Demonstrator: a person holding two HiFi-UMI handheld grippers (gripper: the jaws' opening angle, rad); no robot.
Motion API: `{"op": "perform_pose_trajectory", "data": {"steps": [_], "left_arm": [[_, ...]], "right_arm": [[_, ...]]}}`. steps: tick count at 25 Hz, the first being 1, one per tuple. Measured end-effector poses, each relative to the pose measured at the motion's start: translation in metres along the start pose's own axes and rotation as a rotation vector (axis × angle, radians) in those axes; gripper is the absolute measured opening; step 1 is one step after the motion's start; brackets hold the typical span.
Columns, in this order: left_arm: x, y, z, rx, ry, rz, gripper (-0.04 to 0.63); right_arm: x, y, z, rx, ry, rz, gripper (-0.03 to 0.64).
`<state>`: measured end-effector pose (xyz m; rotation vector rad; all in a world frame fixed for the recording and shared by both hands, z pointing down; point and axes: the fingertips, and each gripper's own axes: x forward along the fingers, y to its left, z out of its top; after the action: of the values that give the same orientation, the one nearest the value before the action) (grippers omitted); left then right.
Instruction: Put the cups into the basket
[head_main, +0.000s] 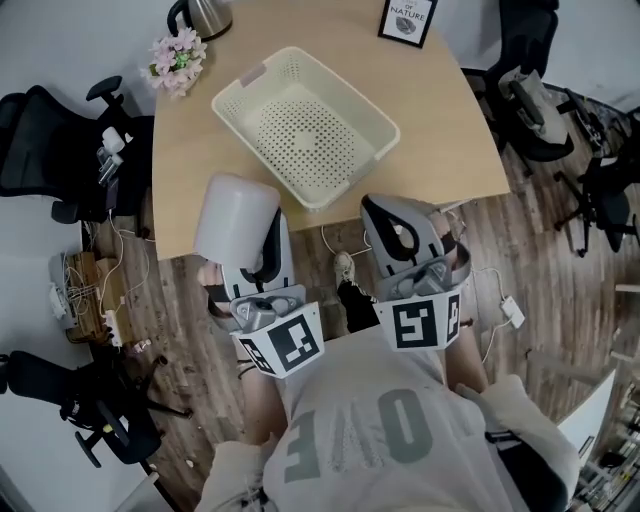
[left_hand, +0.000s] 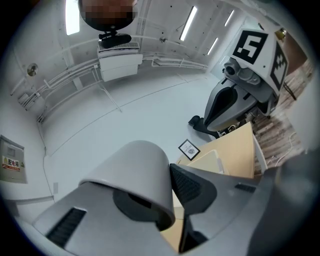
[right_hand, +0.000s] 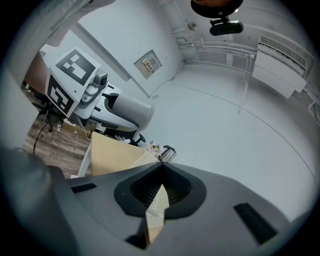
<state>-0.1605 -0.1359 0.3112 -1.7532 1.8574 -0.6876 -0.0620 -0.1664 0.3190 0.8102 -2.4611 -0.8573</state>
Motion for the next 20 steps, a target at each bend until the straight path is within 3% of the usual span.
{"op": "perform_pose_trajectory", "data": {"steps": [10, 20], "left_arm": [[0.095, 0.024, -0.01, 0.045, 0.024, 0.052, 0.091], [0.141, 0.04, -0.01, 0.067, 0.034, 0.051, 0.09]], "right_arm": [[0.086, -0.042, -0.022, -0.003, -0.061, 0.047, -0.002], [0.131, -0.069, -0.03, 0.057, -0.092, 0.073, -0.002]]}}
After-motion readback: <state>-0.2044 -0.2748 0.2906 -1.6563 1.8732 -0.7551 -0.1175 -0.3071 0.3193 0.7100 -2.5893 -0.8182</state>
